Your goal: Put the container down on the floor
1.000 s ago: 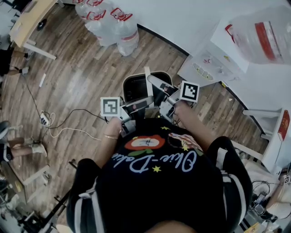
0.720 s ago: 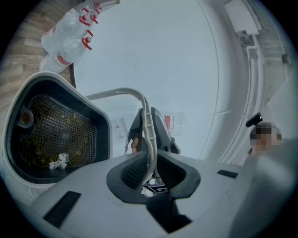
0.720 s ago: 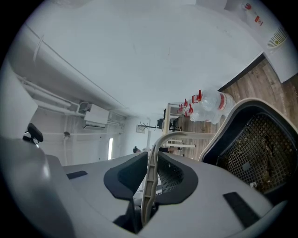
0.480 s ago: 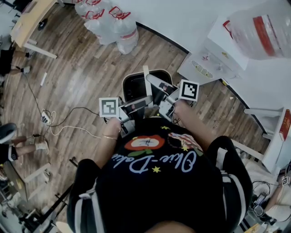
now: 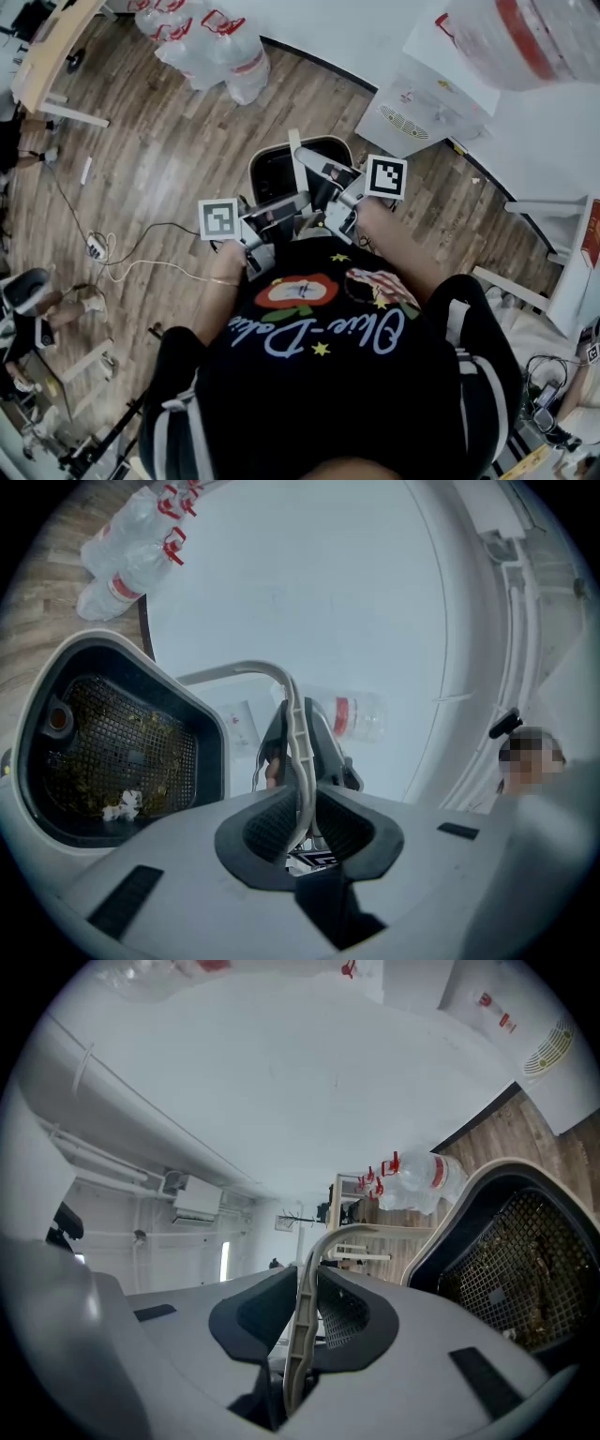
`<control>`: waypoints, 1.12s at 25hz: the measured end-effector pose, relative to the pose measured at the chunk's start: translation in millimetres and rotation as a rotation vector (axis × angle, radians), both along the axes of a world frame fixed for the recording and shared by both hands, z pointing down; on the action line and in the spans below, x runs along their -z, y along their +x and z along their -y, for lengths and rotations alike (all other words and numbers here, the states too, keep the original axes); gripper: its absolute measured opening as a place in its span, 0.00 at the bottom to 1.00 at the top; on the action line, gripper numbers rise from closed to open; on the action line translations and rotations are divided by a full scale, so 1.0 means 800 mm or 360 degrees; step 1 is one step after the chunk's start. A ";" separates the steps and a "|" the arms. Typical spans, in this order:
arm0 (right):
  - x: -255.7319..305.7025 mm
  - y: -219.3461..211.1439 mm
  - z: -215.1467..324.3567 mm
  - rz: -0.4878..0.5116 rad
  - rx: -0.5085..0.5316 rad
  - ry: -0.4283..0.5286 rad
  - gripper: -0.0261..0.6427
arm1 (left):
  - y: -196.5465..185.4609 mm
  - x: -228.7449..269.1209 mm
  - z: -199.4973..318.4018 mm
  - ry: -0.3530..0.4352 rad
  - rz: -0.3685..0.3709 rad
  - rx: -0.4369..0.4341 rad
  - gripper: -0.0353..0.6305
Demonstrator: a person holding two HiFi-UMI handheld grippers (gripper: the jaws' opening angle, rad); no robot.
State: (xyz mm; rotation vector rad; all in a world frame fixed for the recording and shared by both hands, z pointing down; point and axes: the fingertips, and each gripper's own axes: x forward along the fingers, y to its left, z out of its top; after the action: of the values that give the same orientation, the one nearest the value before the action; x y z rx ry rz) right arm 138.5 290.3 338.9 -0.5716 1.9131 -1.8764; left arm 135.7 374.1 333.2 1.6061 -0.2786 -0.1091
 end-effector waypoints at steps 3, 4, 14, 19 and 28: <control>-0.004 0.016 -0.003 0.0003 -0.0041 -0.0016 0.12 | 0.015 -0.001 -0.002 -0.0003 0.0000 -0.0042 0.14; -0.004 0.022 -0.003 0.0007 -0.0058 -0.0024 0.12 | 0.019 -0.001 -0.002 -0.0007 -0.0004 -0.0056 0.14; -0.006 0.042 0.014 0.0003 -0.0152 -0.0029 0.12 | 0.034 -0.003 0.016 -0.0009 -0.0018 -0.0150 0.14; -0.009 0.044 0.026 -0.0006 -0.0191 -0.0024 0.12 | 0.032 -0.010 0.028 -0.0006 -0.0019 -0.0194 0.14; -0.020 0.031 0.101 -0.0040 -0.0271 -0.0074 0.12 | 0.013 -0.021 0.105 -0.0039 -0.0040 -0.0280 0.14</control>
State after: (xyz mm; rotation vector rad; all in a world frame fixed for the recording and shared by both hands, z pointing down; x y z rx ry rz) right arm 163.1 209.2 355.2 -0.7513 1.7793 -1.8171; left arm 145.9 290.4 349.8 1.5966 -0.1180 0.0091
